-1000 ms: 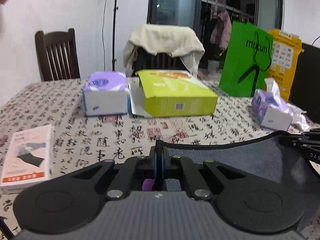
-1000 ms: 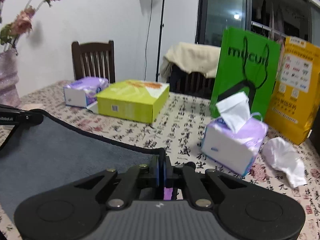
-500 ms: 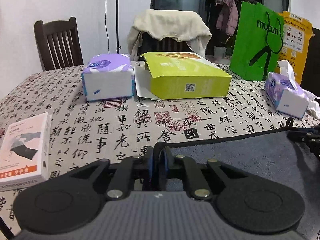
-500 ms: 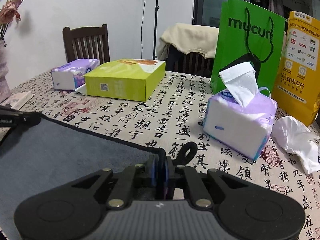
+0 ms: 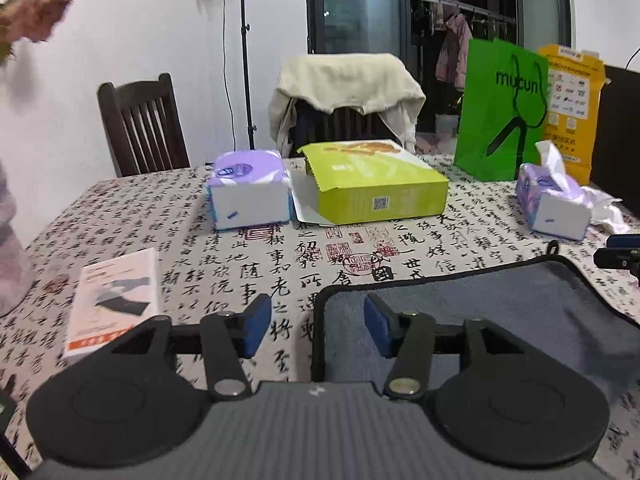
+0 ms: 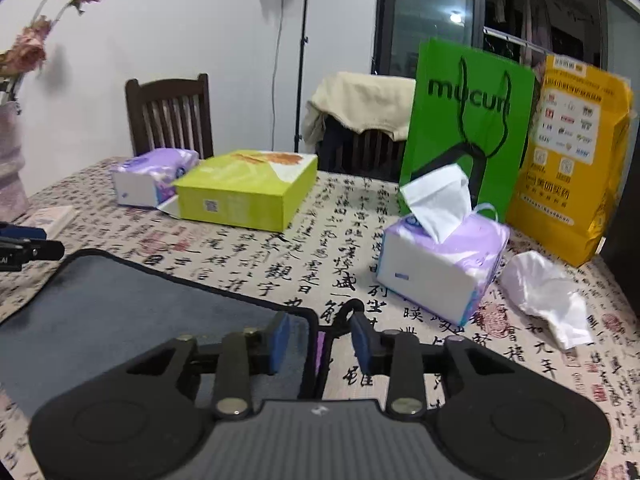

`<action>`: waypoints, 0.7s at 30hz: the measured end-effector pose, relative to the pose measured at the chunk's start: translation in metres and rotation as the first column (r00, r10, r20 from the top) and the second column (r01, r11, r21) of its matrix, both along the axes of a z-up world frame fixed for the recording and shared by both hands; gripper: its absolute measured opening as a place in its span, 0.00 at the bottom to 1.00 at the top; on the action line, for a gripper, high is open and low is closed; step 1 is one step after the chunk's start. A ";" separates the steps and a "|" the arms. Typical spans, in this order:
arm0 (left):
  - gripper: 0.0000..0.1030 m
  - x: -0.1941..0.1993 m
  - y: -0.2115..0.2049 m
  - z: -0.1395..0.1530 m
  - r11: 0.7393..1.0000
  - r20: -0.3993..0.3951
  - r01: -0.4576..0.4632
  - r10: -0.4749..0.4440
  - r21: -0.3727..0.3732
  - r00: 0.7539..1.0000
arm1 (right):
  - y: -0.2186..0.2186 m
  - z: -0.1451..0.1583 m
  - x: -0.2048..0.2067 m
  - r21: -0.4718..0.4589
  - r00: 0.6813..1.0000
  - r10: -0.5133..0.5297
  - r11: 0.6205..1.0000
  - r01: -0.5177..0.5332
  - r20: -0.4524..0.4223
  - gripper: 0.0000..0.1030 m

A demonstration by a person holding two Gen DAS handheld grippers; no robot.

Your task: Fold towel

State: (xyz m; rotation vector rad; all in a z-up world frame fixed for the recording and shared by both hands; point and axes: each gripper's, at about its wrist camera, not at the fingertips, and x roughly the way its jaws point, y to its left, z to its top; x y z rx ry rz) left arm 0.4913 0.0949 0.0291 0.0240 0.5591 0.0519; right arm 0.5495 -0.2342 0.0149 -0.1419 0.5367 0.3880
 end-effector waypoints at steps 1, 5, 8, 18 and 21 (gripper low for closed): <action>0.55 -0.008 0.000 0.002 1.000 0.005 -0.002 0.002 -0.002 1.000 | -0.001 0.003 -0.007 0.000 1.000 0.005 1.000 -0.005 0.006 0.36; 0.60 -0.045 -0.001 0.011 1.000 0.026 0.003 -0.003 0.009 1.000 | -0.004 0.015 -0.038 0.010 0.999 0.022 1.000 -0.022 0.032 0.41; 0.61 -0.070 -0.003 0.017 1.000 0.046 -0.003 0.002 0.022 0.999 | -0.006 0.018 -0.060 0.028 0.999 0.033 0.999 -0.034 0.032 0.41; 0.68 -0.152 -0.018 0.030 1.000 0.110 0.012 -0.012 0.003 0.994 | -0.009 0.028 -0.139 0.053 0.995 0.075 0.995 -0.079 0.069 0.48; 0.69 -0.177 -0.022 0.026 1.000 0.117 0.010 -0.011 0.002 0.993 | -0.009 0.025 -0.169 0.047 0.992 0.099 0.994 -0.103 0.082 0.50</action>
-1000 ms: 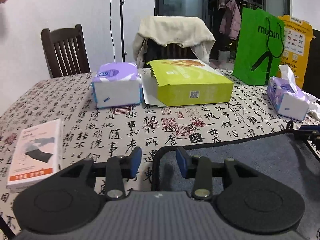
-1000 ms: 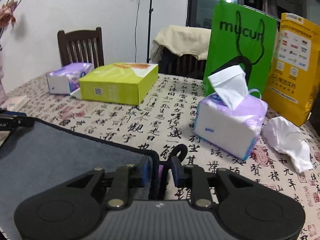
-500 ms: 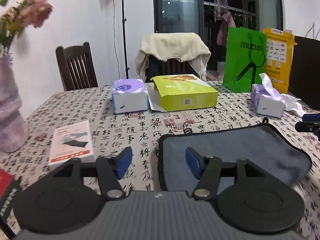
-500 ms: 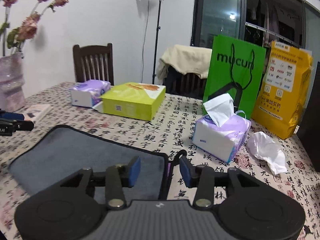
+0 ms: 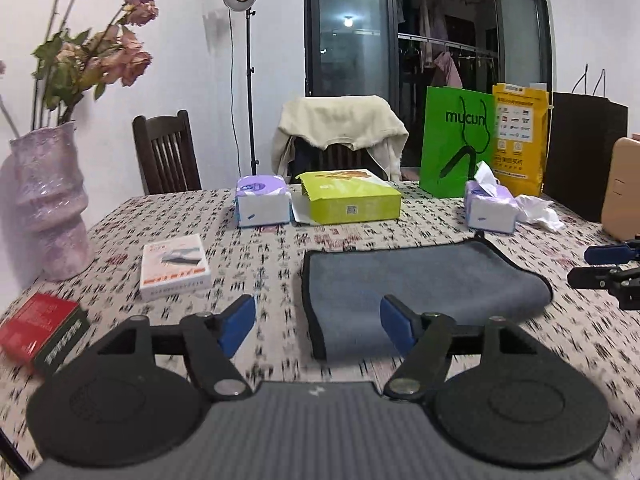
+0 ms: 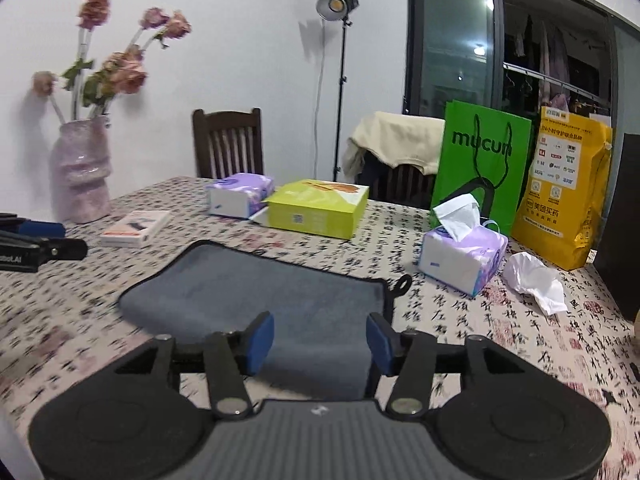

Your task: Fold towel

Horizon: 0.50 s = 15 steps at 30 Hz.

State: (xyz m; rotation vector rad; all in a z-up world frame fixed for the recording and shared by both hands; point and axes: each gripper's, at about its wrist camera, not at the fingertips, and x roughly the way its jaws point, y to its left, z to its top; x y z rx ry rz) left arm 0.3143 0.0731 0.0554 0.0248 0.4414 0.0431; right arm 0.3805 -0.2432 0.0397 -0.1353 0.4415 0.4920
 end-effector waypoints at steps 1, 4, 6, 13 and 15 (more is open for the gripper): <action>0.70 -0.009 -0.001 -0.002 1.000 0.003 0.000 0.000 -0.002 1.000 | 0.000 -0.001 -0.009 -0.005 1.000 0.005 1.000 -0.005 0.005 0.50; 0.72 -0.034 -0.002 -0.011 1.000 -0.001 -0.006 0.006 -0.028 1.000 | -0.001 -0.005 -0.035 -0.010 1.000 0.015 1.000 -0.014 0.021 0.51; 0.72 -0.050 -0.003 -0.017 0.999 -0.001 -0.010 0.010 -0.034 1.000 | -0.002 -0.008 -0.051 -0.003 1.000 0.018 1.000 -0.018 0.021 0.52; 0.72 -0.101 -0.008 -0.027 0.999 0.021 -0.012 0.013 -0.037 1.000 | -0.005 -0.017 -0.101 -0.011 0.999 0.028 1.000 -0.028 0.037 0.53; 0.73 -0.113 -0.010 -0.028 0.999 0.030 -0.009 0.010 -0.033 1.000 | -0.006 -0.019 -0.114 -0.006 0.999 0.034 0.999 -0.034 0.042 0.53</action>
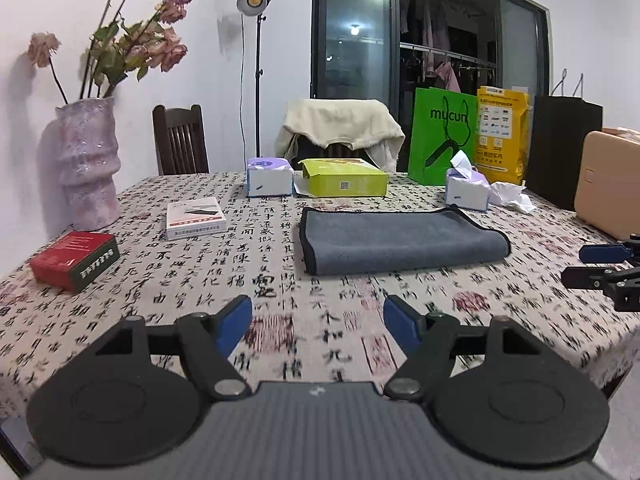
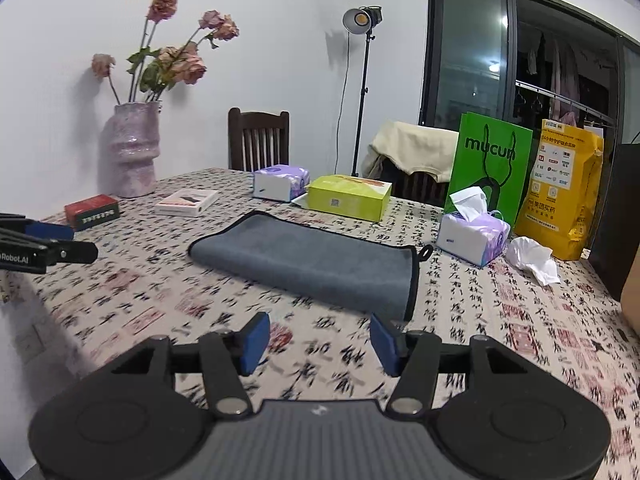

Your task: Fold towel

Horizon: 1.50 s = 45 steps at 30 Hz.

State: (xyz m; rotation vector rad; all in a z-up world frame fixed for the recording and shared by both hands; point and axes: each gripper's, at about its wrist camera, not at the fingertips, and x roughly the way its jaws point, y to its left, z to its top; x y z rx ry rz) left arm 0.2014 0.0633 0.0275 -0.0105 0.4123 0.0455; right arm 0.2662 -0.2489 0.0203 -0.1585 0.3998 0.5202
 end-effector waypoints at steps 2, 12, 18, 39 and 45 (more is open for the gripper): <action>0.74 -0.013 -0.002 0.000 1.000 0.013 0.007 -0.007 0.002 1.000 | 0.001 -0.001 -0.011 0.001 1.000 0.003 1.000 -0.003 0.005 0.54; 0.78 -0.062 -0.006 0.006 1.000 0.073 0.011 -0.012 0.008 0.997 | -0.003 0.004 -0.065 0.021 0.998 0.016 1.000 -0.017 0.062 0.58; 0.79 -0.076 -0.009 0.008 1.000 0.096 0.014 -0.014 0.005 0.995 | -0.004 0.010 -0.086 0.034 0.995 0.012 0.999 -0.016 0.100 0.59; 0.99 -0.111 -0.031 -0.003 0.999 0.137 0.042 -0.044 0.016 0.990 | -0.022 0.011 -0.126 0.094 0.978 -0.027 0.995 0.007 0.206 0.95; 1.00 -0.127 -0.036 -0.006 0.999 0.162 0.051 -0.051 0.007 0.985 | -0.025 0.004 -0.140 0.085 0.976 -0.003 0.996 -0.016 0.218 1.00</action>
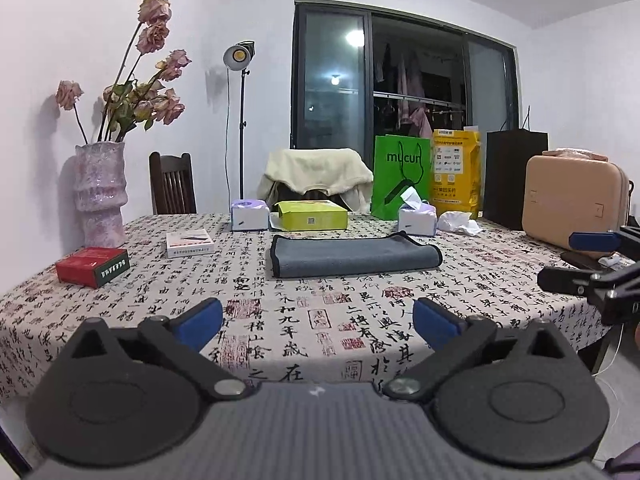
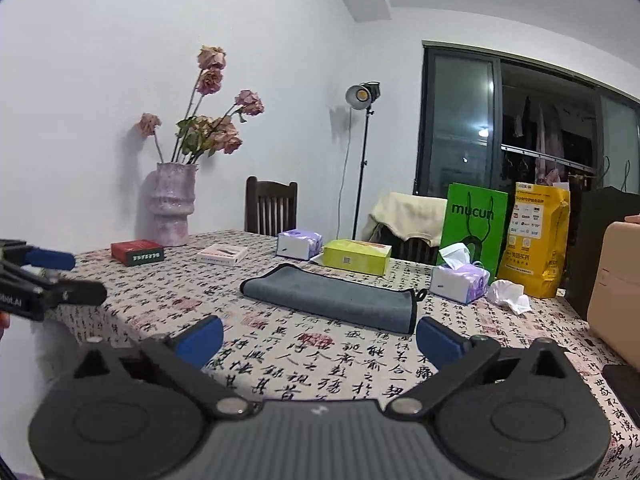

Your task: Fold towel

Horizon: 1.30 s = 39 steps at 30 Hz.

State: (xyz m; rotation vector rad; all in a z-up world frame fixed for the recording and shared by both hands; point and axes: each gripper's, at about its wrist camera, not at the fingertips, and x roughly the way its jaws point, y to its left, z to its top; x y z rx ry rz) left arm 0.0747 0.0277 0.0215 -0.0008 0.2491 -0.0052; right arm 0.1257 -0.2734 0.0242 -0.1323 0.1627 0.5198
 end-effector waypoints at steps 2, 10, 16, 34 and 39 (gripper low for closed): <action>1.00 -0.004 -0.001 -0.003 1.000 -0.005 -0.013 0.013 0.004 1.000 | 0.002 -0.003 -0.005 -0.009 1.000 0.009 1.000 -0.008 0.011 1.00; 1.00 -0.022 -0.003 -0.010 1.000 0.003 -0.018 0.018 0.007 1.000 | 0.003 -0.015 -0.027 0.034 1.000 -0.009 0.999 0.008 0.020 1.00; 1.00 -0.036 -0.012 -0.013 1.000 0.010 0.017 -0.018 0.017 1.000 | -0.006 -0.026 -0.048 0.065 1.000 -0.013 0.998 0.012 0.006 1.00; 1.00 -0.068 -0.017 -0.019 0.999 0.009 0.046 -0.046 0.005 0.999 | -0.027 -0.031 -0.086 0.141 0.998 -0.008 0.990 0.017 -0.066 1.00; 1.00 -0.068 -0.018 -0.018 0.999 0.018 0.046 -0.046 0.014 0.999 | -0.028 -0.030 -0.085 0.147 0.998 -0.023 0.989 0.030 -0.055 1.00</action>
